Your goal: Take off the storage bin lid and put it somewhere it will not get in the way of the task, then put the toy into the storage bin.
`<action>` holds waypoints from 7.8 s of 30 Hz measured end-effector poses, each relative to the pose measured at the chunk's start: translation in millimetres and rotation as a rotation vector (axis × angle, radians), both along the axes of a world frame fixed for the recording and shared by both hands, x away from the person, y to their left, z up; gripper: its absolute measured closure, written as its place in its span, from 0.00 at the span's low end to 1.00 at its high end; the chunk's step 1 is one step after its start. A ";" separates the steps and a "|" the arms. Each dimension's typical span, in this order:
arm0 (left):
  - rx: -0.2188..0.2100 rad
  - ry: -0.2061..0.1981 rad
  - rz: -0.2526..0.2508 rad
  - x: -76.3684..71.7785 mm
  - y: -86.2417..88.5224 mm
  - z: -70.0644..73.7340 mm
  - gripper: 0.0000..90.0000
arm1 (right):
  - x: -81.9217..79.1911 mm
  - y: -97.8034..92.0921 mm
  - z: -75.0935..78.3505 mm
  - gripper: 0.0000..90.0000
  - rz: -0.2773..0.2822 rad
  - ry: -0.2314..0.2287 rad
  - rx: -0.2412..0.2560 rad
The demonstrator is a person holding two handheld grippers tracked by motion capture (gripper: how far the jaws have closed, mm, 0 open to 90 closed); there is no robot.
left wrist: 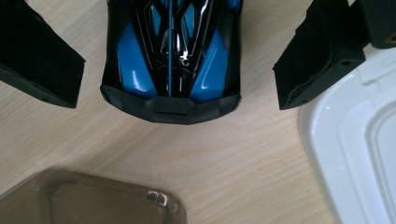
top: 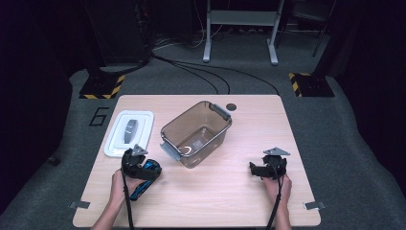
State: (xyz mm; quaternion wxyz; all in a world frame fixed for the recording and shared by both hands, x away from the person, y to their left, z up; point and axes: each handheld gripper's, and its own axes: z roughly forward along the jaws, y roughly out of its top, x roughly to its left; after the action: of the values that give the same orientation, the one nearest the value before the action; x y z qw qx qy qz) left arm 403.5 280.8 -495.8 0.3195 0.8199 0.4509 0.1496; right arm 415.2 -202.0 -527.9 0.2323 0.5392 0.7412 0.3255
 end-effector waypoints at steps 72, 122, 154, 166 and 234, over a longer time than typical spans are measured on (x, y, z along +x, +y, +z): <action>-0.023 -0.089 0.021 20.1 31.4 103.4 0.27 | 0.0 -0.1 0.0 0.09 0.000 0.000 0.000; 0.041 -0.097 0.053 75.9 34.3 165.4 0.27 | 0.1 0.0 0.0 0.09 0.001 0.001 0.000; 0.053 -0.181 0.017 105.1 -10.5 213.6 0.27 | 0.1 0.2 0.0 0.09 -0.001 0.000 0.003; 0.059 -0.208 -0.041 109.1 -42.9 227.6 0.27 | 0.1 -0.1 0.0 0.09 0.001 0.000 0.000; -0.026 0.069 -0.245 97.2 -110.6 108.5 0.27 | 0.0 -0.1 0.0 0.09 0.001 0.001 0.002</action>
State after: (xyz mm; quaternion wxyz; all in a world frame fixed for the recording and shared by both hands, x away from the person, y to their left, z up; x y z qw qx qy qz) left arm 500.7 170.2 -387.2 0.3301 0.8693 0.3601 0.0754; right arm 415.2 -202.1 -527.9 0.2313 0.5390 0.7414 0.3261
